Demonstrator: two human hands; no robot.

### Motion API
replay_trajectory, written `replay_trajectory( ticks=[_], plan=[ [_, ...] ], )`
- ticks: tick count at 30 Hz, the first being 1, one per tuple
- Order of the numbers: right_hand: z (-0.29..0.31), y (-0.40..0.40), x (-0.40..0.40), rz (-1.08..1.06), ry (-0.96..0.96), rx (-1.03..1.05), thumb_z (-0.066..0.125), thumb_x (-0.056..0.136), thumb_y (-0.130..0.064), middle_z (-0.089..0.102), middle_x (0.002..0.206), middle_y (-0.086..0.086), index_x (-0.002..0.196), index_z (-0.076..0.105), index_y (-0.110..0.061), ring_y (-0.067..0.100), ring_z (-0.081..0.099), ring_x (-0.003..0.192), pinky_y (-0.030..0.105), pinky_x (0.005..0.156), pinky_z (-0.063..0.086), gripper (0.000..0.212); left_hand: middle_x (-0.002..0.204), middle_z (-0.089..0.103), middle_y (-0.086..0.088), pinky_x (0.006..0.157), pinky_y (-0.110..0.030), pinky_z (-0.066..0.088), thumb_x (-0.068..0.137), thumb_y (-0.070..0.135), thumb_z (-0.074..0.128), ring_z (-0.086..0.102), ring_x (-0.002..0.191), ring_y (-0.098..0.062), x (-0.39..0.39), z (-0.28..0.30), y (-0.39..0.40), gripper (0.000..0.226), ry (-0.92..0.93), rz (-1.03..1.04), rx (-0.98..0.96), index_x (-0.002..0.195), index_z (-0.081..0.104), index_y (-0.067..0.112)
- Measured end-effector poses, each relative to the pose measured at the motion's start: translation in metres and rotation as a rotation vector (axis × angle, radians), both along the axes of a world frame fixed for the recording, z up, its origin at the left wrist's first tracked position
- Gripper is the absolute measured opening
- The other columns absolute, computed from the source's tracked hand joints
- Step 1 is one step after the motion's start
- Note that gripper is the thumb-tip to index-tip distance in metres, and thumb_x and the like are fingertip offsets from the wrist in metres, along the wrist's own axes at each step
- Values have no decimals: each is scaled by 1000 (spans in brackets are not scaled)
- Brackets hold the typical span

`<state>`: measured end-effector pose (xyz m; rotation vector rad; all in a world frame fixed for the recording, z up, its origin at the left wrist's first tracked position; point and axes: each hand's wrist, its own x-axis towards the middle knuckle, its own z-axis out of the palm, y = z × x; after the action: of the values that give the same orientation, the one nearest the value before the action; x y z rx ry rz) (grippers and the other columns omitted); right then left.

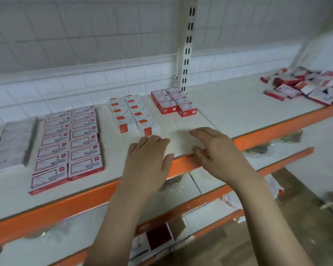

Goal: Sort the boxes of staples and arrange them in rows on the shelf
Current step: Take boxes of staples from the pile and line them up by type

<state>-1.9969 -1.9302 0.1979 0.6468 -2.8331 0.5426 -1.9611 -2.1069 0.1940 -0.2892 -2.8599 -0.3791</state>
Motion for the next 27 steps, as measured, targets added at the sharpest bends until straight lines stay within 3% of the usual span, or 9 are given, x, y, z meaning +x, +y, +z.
replay_trajectory(
  ticks=[4,8,14,27],
  plan=[
    [-5,67,0,-61,-26,-23,44,83,-25,59,122,8,124,56,-9,30,55,111,44,93,46,46,135,47,3,98,-35,30,96,36,41,41,123,-20,-10,-6,64,43,-24,-15,10,136,42,23],
    [-8,122,-5,-110,-38,-33,52,90,-17,57,125,9,127,54,-7,29,51,116,36,98,41,39,106,64,-9,79,-44,44,85,26,58,59,96,-34,-26,-6,118,33,-7,-103,-7,113,63,11],
    [-7,176,-22,-197,-69,-46,51,91,-19,53,131,4,131,51,-11,25,46,122,38,101,38,40,130,50,2,96,-35,28,94,36,45,42,120,-22,-60,-1,168,43,0,-161,-36,135,44,21],
    [5,259,-106,-402,-35,3,51,91,-17,51,133,4,134,47,-11,23,45,123,36,103,37,44,133,47,4,97,-32,25,96,39,40,39,123,-19,-190,17,262,45,82,-352,-33,138,39,24]
  ],
)
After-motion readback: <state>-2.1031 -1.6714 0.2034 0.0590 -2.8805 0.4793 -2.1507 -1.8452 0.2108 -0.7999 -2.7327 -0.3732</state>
